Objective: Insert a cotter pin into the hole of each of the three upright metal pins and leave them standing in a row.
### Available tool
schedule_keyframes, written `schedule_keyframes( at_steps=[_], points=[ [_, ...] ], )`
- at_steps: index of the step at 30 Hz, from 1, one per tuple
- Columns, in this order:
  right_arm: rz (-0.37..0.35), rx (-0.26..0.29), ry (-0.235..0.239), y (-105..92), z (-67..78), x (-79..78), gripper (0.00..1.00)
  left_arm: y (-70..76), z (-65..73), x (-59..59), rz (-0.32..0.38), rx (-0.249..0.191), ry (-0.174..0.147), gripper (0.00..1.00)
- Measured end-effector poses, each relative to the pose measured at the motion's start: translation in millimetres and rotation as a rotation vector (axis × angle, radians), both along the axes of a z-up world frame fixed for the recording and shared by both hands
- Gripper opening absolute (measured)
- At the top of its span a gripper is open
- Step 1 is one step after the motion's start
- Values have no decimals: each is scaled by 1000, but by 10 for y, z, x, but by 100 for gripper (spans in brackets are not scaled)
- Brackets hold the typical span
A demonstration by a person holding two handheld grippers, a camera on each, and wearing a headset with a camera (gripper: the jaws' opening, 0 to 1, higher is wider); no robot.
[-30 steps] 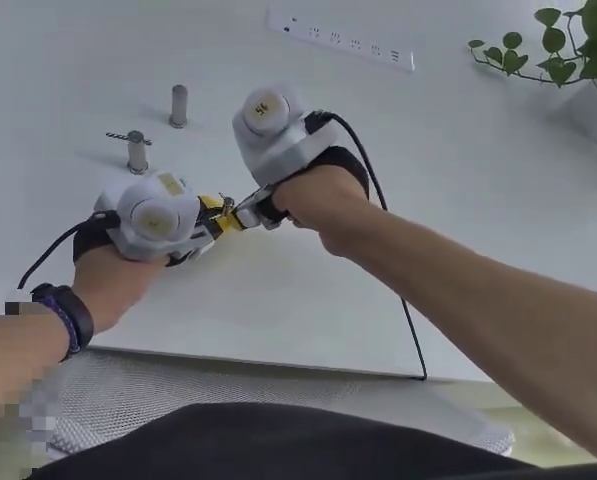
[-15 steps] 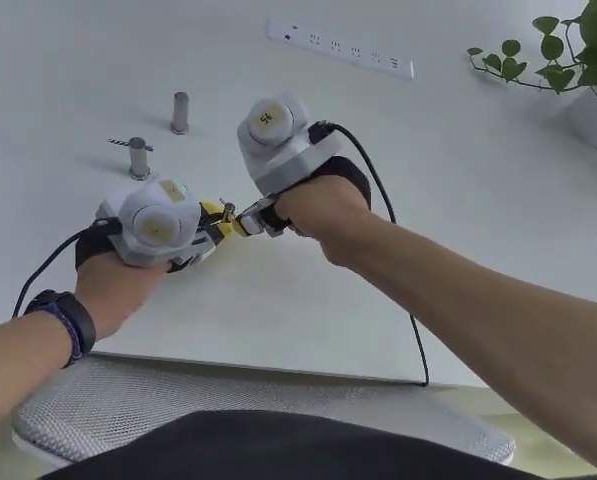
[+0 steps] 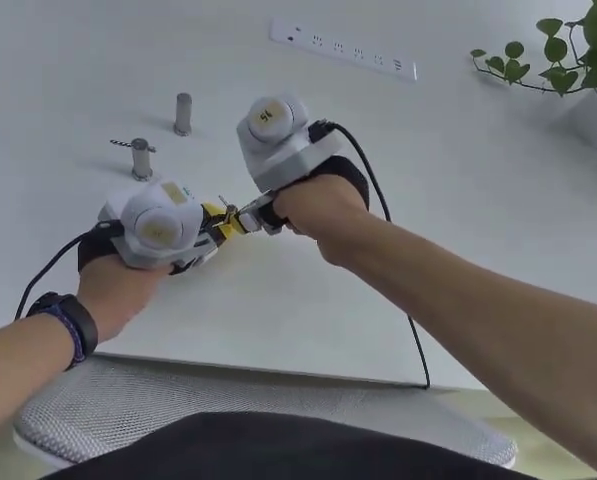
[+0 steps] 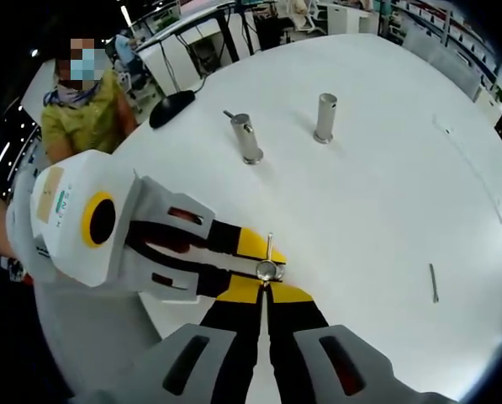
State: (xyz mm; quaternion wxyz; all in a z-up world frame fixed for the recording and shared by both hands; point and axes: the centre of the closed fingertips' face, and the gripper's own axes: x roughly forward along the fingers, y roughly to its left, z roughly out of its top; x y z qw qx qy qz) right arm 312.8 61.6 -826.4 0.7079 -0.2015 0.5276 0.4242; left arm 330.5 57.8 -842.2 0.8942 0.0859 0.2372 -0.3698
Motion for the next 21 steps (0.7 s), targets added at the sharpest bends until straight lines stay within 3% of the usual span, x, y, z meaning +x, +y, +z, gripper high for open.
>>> schedule_keyframes(
  at_steps=[21],
  points=[
    [33,10,-18,-29,26,-35,10,-11,-2,4,4,0,2,6]
  ],
)
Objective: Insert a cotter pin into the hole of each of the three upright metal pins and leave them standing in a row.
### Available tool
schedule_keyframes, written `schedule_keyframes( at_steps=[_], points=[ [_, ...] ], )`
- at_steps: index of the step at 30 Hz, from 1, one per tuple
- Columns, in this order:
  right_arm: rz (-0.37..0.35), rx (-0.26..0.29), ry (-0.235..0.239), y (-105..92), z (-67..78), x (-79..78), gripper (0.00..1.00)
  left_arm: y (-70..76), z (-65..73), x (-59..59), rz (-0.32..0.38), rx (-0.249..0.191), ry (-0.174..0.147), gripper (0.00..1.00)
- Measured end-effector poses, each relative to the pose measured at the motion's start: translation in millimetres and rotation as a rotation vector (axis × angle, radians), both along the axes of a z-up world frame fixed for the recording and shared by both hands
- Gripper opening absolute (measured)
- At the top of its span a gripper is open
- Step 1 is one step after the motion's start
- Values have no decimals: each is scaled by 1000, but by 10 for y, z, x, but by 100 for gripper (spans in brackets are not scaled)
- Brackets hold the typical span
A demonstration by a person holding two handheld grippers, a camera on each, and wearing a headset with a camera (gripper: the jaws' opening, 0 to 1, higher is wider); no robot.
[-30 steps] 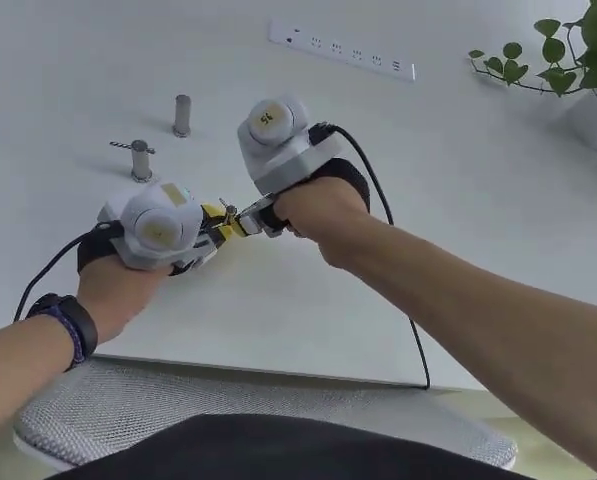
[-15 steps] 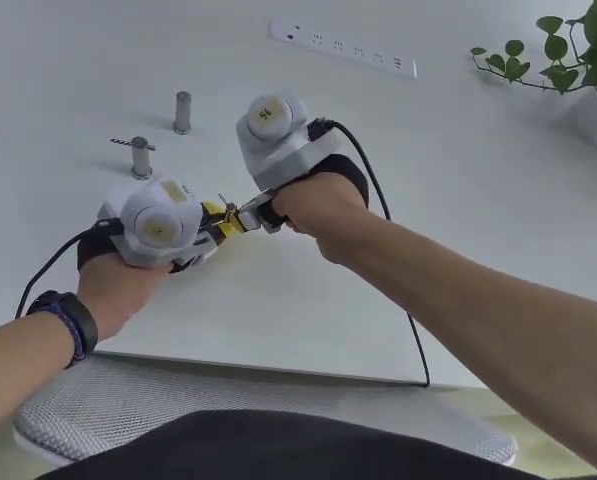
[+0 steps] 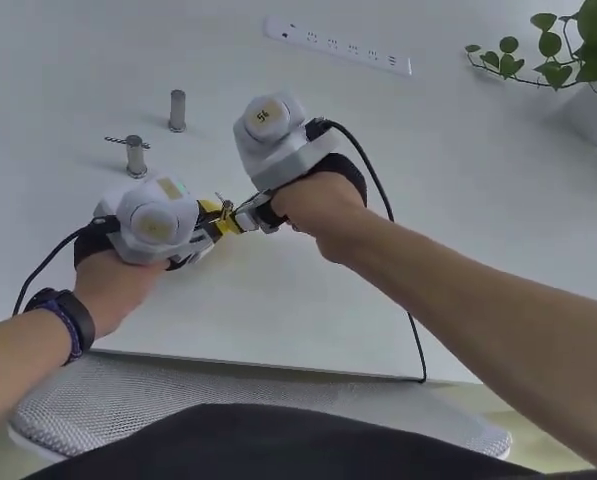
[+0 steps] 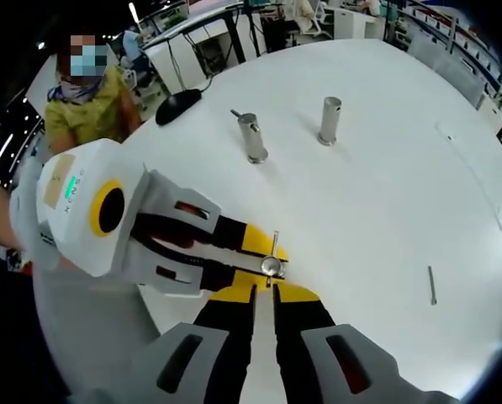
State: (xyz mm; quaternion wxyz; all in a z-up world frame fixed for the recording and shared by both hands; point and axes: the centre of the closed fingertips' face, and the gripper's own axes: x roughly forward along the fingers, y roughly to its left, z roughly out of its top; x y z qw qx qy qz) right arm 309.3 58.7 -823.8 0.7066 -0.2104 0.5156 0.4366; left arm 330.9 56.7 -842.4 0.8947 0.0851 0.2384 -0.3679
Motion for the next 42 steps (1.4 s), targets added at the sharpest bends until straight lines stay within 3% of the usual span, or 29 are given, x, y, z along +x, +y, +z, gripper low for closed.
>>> schedule_keyframes(
  at_steps=[16,36,39,42],
  points=[
    [-10,41,-25,-110,125,-29,17,1,11,-16,7,-4,4,6],
    [-96,144,-83,-319,312,-24,24,4,17,-17,15,-2,8,6],
    [-108,131,-113,-384,319,-5,25,5,17,-18,17,-2,8,6],
    [-126,136,-100,-440,303,-32,26,3,16,-16,21,-4,10,6]
  ],
)
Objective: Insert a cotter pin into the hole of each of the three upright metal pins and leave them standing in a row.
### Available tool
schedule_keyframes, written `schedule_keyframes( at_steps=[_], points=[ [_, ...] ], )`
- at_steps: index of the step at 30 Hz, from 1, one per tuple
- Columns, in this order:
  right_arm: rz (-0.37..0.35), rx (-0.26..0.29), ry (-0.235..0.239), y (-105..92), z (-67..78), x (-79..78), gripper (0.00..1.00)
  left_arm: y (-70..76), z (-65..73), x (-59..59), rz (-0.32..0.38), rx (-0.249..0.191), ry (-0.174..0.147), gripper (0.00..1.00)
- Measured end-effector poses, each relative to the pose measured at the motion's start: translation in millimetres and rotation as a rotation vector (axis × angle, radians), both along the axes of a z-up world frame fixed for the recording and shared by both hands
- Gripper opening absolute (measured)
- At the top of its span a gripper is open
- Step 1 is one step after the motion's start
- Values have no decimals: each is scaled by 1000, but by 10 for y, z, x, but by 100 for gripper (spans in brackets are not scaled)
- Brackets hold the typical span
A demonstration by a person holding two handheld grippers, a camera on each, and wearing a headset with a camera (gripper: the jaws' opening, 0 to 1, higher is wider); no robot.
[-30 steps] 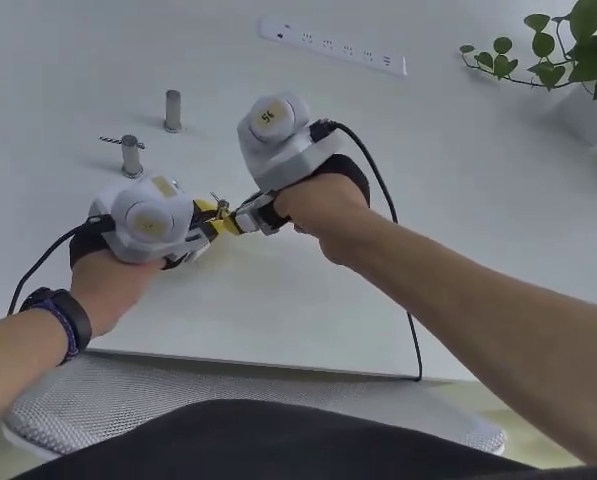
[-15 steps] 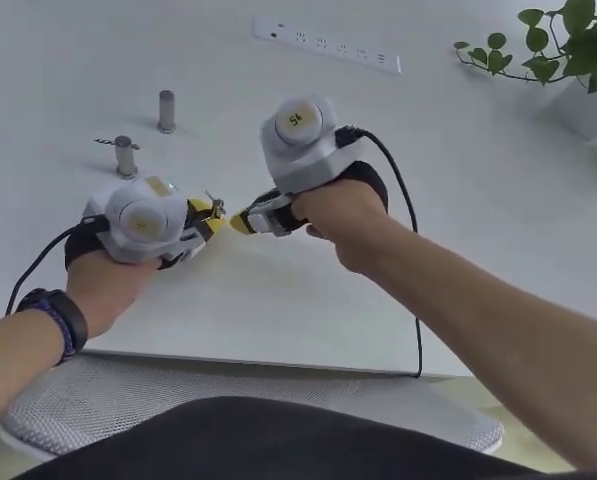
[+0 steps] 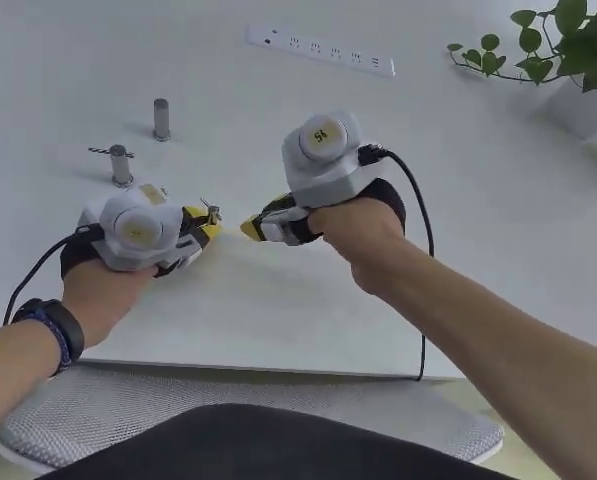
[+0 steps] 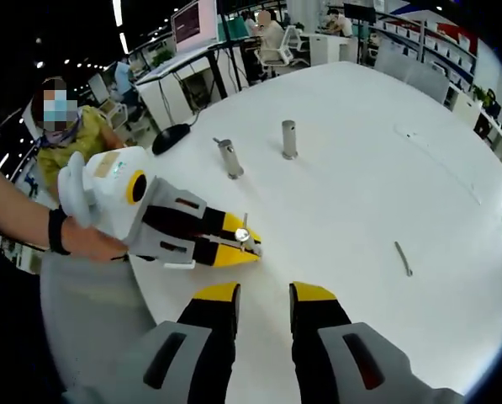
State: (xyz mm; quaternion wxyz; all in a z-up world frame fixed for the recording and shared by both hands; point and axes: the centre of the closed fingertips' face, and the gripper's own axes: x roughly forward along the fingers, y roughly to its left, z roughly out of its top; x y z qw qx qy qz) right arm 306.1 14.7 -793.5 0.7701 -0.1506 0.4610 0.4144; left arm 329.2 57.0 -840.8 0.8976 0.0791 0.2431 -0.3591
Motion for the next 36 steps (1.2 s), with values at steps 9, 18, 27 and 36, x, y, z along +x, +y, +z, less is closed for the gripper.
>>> schedule_keyframes(
  at_steps=[9,18,27,36],
  points=[
    [23,63,-61,-43,50,-82,31,-5,-4,13,6,0,0,6],
    [6,135,-111,-139,49,-114,39,-12,-10,32,21,-1,0,6],
    [-46,193,-164,-313,136,-73,44,-13,-5,53,43,3,1,6],
    [-84,249,-169,-416,191,-154,51,-6,0,77,82,5,4,6]
  ],
)
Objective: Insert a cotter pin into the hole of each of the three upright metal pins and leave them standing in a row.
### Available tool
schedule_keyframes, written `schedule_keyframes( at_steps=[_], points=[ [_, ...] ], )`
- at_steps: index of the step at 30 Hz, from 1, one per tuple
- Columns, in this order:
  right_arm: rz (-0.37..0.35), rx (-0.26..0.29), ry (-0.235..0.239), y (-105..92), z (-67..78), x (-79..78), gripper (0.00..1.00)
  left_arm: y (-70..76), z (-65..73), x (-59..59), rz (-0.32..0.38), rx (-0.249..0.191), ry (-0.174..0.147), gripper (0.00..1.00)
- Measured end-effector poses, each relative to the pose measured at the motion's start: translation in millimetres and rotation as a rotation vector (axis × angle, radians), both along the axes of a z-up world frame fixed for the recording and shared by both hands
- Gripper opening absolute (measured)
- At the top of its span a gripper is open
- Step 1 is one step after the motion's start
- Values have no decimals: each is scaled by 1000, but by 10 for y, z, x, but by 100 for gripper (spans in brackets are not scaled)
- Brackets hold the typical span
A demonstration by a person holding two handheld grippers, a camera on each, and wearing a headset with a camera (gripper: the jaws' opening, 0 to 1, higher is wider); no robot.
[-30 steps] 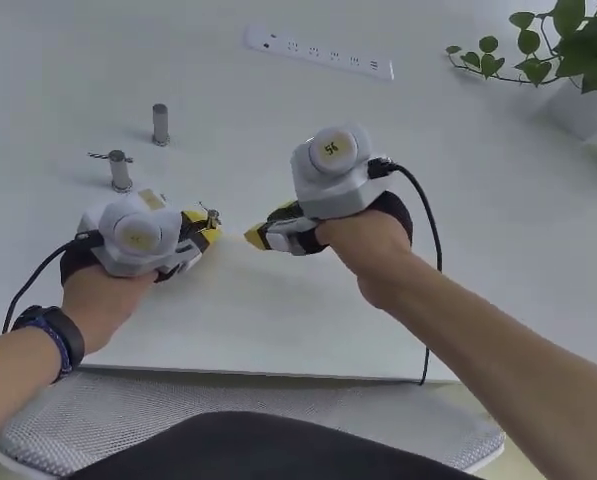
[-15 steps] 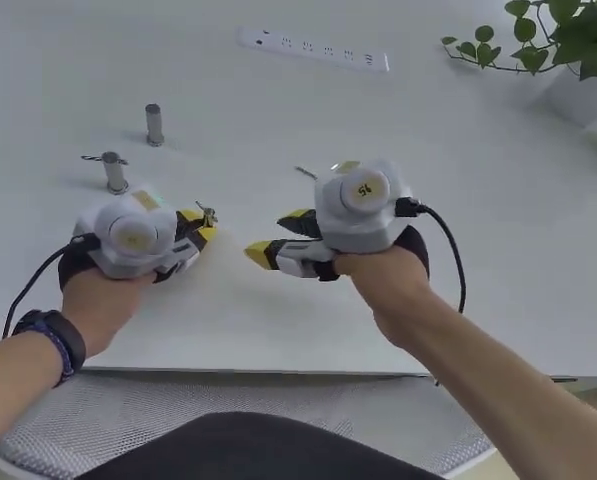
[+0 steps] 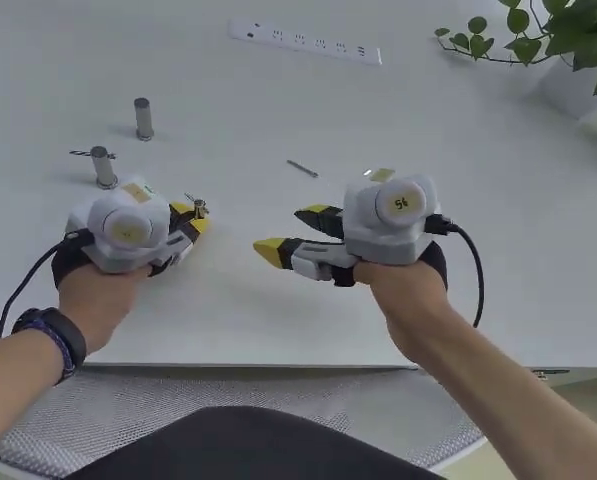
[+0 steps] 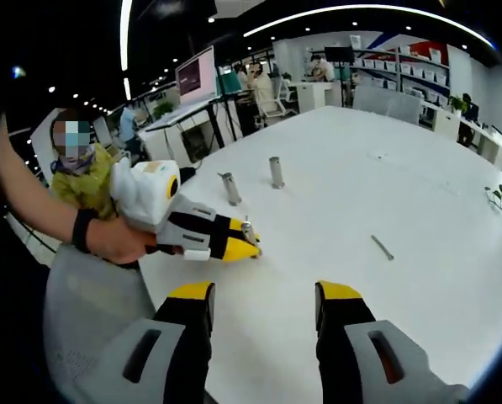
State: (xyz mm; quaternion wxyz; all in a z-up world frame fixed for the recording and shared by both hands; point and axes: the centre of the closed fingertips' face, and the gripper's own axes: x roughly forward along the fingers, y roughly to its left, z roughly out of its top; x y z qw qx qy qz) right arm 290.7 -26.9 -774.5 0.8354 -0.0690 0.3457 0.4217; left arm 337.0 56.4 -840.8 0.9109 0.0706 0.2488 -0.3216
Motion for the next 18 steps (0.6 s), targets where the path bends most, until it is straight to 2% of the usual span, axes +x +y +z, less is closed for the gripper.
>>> schedule_keyframes(
  at_steps=[7,18],
  points=[
    [-14,39,-14,-31,31,-89,53,0,7,17,19,-1,2,6],
    [-27,56,5,-94,15,-155,54,53,14,82,61,5,6,6]
  ],
)
